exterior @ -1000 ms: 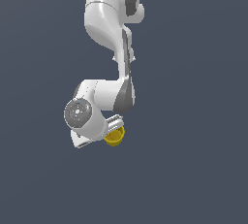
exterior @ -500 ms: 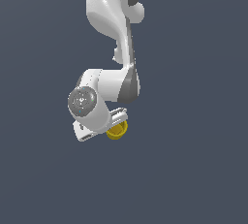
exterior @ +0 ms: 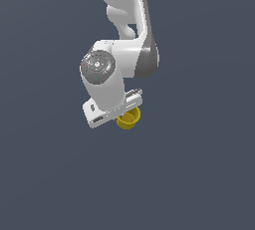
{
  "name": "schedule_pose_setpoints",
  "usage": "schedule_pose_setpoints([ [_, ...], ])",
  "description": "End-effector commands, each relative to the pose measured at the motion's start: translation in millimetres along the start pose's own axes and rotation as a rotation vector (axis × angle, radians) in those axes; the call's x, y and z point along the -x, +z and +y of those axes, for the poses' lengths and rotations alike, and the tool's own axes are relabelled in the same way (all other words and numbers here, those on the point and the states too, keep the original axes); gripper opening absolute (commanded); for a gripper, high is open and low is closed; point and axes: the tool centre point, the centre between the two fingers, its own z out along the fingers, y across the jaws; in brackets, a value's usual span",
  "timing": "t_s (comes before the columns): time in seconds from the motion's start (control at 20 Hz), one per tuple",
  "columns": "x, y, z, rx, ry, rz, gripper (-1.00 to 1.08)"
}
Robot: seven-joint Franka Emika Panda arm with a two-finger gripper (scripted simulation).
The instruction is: Pick up the object and move it to a goal position.
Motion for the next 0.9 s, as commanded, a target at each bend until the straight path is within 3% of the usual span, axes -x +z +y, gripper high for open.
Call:
schedule_pose_setpoints([
  [0.0,8,-21,-19,0.002,0.0,0.003,-1.0],
  [0.85,62,-167,-155,0.004,-0.001,0.002,-1.0],
])
